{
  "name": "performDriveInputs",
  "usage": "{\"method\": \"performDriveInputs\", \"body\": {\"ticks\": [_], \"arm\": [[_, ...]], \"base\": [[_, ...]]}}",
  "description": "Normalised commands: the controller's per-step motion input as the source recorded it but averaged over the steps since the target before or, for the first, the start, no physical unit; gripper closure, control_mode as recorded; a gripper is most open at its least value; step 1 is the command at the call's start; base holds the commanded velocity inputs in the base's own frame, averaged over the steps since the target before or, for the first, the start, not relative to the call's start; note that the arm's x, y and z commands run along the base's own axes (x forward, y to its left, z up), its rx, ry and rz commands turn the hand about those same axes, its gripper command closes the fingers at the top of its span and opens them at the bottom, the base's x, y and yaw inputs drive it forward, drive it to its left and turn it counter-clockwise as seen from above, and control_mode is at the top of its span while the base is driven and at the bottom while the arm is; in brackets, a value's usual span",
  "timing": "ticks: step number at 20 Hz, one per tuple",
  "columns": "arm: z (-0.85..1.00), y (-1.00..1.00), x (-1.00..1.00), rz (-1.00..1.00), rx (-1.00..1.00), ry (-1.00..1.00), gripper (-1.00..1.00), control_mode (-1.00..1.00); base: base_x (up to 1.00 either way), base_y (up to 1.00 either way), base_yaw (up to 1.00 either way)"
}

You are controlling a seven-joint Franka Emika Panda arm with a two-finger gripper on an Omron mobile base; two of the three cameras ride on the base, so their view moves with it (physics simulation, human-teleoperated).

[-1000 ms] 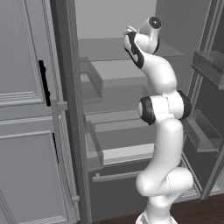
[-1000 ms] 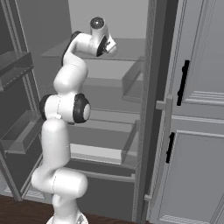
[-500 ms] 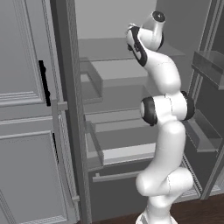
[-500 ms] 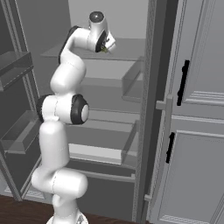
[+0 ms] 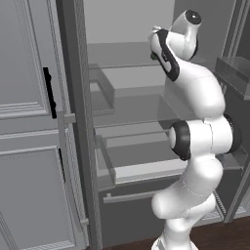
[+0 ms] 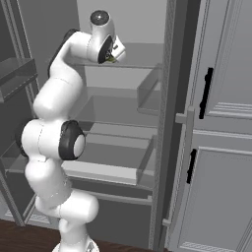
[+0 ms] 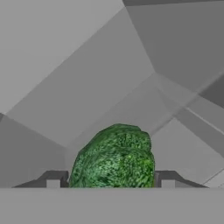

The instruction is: Place one broccoli and one fish in each tupperware on the nearby counter, to pack two identical lunches.

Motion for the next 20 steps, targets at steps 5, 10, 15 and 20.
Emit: {"method": "performDriveInputs", "body": {"ticks": [5, 10, 15, 20], "arm": [[0.0, 0.08, -1.0, 0.0, 0.0, -0.01, 1.0, -1.0], [-0.05, 0.03, -1.0, 0.0, 0.0, 0.0, 1.0, -1.0], [-0.59, 0.0, -1.0, 0.0, 0.0, 0.0, 1.0, -1.0], [-0.65, 0.0, -1.0, 0.0, -0.01, -0.01, 1.0, -1.0]], "base": [[0.0, 0.0, 0.0], [0.0, 0.0, 0.0], [0.0, 0.0, 0.0], [0.0, 0.0, 0.0]]}}
